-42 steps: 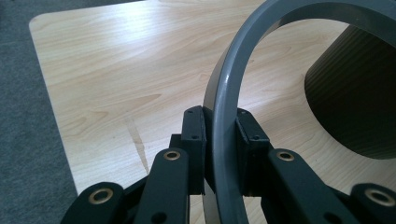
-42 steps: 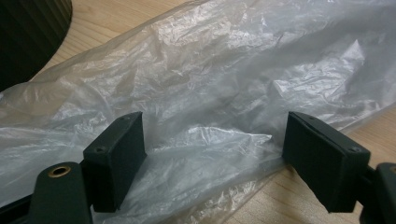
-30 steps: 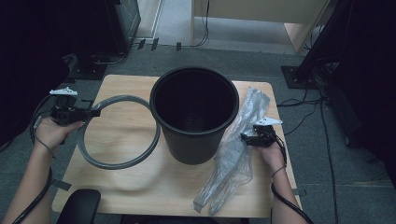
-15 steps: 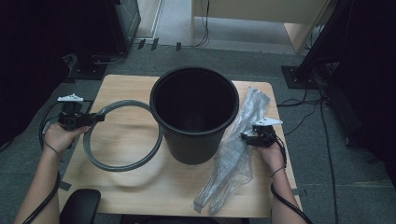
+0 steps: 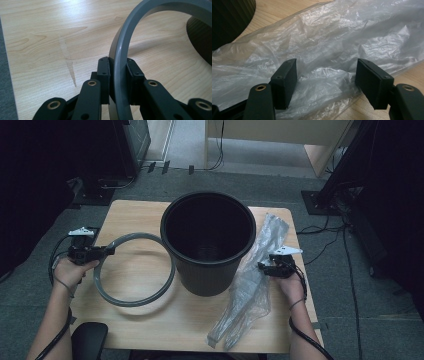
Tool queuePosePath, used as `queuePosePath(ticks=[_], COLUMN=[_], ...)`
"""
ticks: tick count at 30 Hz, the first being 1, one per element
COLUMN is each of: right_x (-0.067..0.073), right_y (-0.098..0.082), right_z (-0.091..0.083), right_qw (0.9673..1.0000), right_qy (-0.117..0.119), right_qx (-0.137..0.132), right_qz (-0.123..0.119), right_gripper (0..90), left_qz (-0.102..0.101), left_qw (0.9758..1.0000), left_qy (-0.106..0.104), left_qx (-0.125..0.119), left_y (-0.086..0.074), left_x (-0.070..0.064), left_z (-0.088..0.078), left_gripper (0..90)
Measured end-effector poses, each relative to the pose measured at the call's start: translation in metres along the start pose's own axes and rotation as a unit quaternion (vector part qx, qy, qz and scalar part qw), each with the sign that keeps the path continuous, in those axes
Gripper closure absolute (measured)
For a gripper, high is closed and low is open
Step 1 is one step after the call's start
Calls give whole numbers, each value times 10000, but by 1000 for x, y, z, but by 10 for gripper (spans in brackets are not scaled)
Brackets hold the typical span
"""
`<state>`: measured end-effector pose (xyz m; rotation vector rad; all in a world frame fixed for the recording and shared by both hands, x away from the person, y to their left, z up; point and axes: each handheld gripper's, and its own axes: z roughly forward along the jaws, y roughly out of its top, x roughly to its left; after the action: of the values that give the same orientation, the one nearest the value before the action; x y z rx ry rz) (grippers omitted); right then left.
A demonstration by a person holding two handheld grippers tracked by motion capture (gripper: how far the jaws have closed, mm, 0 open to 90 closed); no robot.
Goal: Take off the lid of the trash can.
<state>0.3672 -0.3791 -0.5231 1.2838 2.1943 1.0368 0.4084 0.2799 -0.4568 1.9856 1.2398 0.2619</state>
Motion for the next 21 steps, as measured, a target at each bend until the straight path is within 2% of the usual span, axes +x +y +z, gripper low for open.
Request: queuePosePath(ticks=[3, 8, 15, 17, 21], right_x=[0, 0, 0, 0, 0], right_y=[0, 0, 0, 0, 0], right_z=[0, 0, 0, 0, 0], right_qw=[10000, 10000, 10000, 10000, 10000], right_qy=[-13, -15, -10, -9, -4], right_qx=[5, 5, 11, 11, -9], right_qz=[11, 10, 27, 27, 0], right_gripper=[344, 345, 345, 345, 366], left_qz=[-12, -149, -90, -45, -50], left_qw=[10000, 9999, 9998, 9997, 9997], left_qy=[16, -10, 90, 190, 213], left_qx=[36, 47, 128, 170, 147], left_y=[-1, -8, -14, -15, -18], left_x=[1, 8, 13, 14, 16], left_z=[7, 18, 27, 28, 30], left_gripper=[765, 765, 762, 761, 760])
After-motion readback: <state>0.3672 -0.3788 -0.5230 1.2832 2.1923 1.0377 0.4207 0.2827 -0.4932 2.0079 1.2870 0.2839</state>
